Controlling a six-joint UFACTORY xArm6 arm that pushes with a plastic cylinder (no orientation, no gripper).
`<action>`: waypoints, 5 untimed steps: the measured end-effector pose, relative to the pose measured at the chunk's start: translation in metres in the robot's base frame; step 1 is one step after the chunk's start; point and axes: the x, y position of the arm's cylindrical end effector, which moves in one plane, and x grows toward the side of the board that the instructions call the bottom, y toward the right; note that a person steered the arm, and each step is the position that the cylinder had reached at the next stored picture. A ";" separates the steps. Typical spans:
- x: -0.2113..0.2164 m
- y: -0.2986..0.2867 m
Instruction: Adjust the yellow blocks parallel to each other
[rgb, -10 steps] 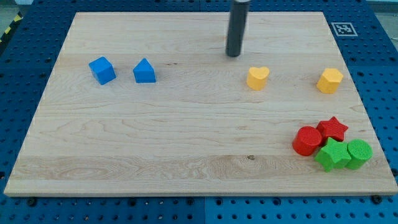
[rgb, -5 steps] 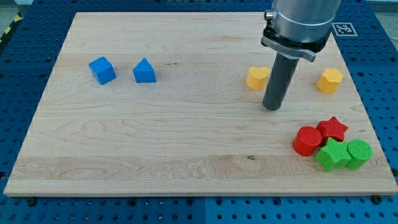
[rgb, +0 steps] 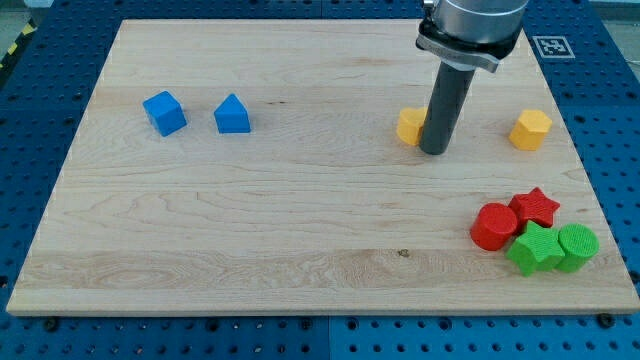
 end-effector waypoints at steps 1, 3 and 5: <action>-0.007 0.000; 0.016 0.064; 0.021 0.138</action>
